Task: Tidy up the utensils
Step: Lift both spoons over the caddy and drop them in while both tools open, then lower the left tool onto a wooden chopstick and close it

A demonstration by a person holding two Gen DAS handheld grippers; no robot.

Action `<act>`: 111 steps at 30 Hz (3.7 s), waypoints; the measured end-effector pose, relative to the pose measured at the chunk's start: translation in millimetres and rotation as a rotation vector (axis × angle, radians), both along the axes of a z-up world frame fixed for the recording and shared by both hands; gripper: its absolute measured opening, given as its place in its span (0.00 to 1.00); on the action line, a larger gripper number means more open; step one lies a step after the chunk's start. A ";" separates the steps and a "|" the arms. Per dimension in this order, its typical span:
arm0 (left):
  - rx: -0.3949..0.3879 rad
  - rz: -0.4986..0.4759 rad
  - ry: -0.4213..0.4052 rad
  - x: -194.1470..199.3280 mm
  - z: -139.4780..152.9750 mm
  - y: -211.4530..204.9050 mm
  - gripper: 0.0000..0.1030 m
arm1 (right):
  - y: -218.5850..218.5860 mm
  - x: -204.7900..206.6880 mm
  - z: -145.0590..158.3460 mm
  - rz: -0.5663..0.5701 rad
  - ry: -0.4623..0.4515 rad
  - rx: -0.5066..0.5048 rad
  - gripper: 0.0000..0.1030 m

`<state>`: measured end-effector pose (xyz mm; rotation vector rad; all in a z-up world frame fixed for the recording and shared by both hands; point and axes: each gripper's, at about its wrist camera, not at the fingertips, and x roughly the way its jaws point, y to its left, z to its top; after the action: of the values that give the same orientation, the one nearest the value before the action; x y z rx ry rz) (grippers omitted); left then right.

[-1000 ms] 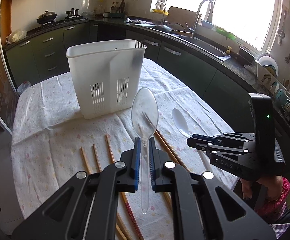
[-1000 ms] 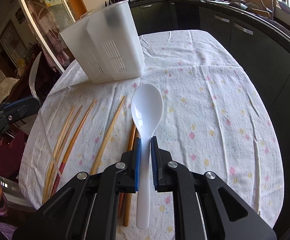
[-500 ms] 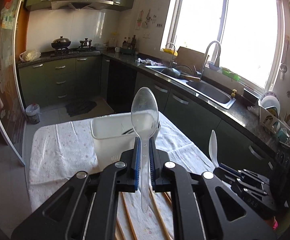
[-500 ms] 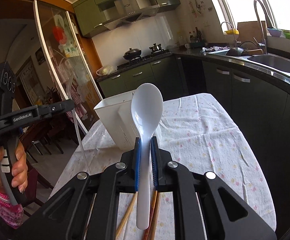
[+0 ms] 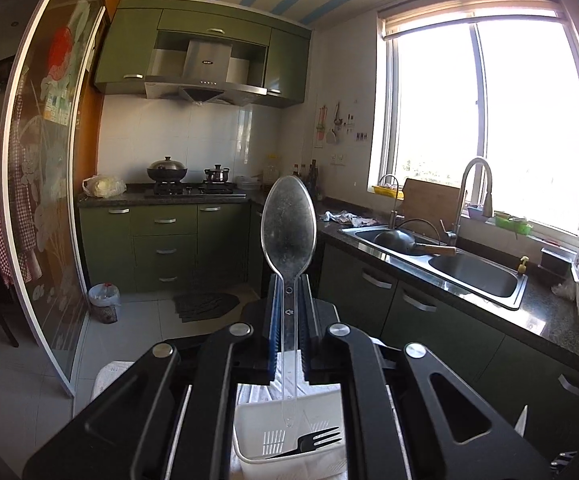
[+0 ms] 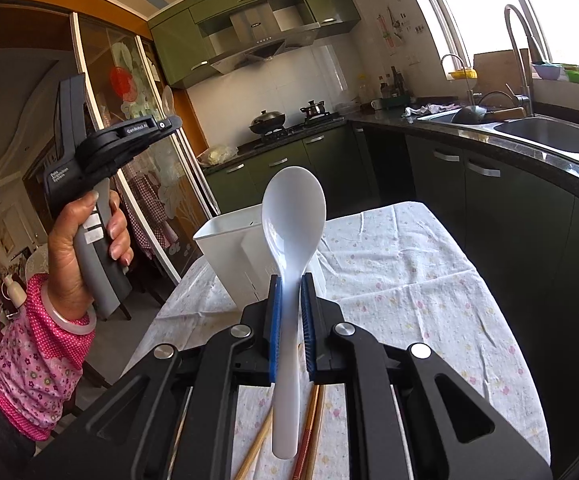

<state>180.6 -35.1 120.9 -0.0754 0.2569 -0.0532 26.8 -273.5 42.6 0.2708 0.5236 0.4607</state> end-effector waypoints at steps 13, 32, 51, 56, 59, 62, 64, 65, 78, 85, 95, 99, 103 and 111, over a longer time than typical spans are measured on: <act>0.017 -0.006 0.198 8.9 -74.5 7.0 0.08 | 32.2 30.5 34.3 0.027 -0.110 0.008 0.10; -0.095 -0.055 0.239 -60.7 -72.7 53.6 0.16 | 138.3 173.1 45.0 -0.096 -0.346 -0.031 0.10; -0.098 -0.087 0.279 -67.5 -72.8 46.1 0.21 | 141.2 161.3 -13.9 -0.110 -0.301 -0.127 0.11; -0.092 -0.084 0.284 -69.0 -73.5 46.2 0.22 | 131.7 146.6 -22.4 -0.106 -0.286 -0.140 0.19; -0.094 -0.086 0.300 -67.5 -74.8 45.2 0.23 | 128.9 140.8 -25.4 -0.096 -0.269 -0.153 0.30; -0.093 -0.090 0.327 -66.0 -78.6 44.1 0.23 | 120.6 131.3 -23.4 -0.083 -0.254 -0.141 0.30; -0.076 -0.088 0.360 -65.4 -82.8 41.7 0.23 | 110.1 118.5 -16.7 -0.077 -0.253 -0.124 0.30; -0.069 -0.091 0.388 -65.3 -86.3 40.1 0.23 | 103.6 110.4 -13.0 -0.075 -0.250 -0.117 0.30; -0.099 -0.089 0.986 -65.1 -196.8 34.1 0.26 | 29.4 33.2 -39.5 -0.001 0.047 -0.151 0.35; -0.067 0.008 1.069 -69.0 -220.7 30.4 0.26 | 20.3 19.4 -46.7 0.025 0.087 -0.114 0.35; 0.008 0.067 1.110 -76.9 -224.7 14.4 0.21 | 19.4 22.5 -39.9 0.037 0.109 -0.088 0.40; 0.027 0.080 1.111 -73.3 -226.1 10.6 0.13 | 20.7 21.7 -39.9 0.045 0.115 -0.087 0.40; 0.039 0.068 1.105 -70.4 -225.9 4.8 0.07 | 25.6 24.6 -43.5 0.068 0.153 -0.117 0.49; -0.036 0.034 1.044 -73.8 -213.8 19.7 0.07 | 41.3 42.2 -73.7 0.204 0.355 -0.147 0.41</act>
<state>106.8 -15.4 -92.9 -0.1399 1.2983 0.0203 69.0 -232.2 -31.0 0.1582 0.9339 0.5733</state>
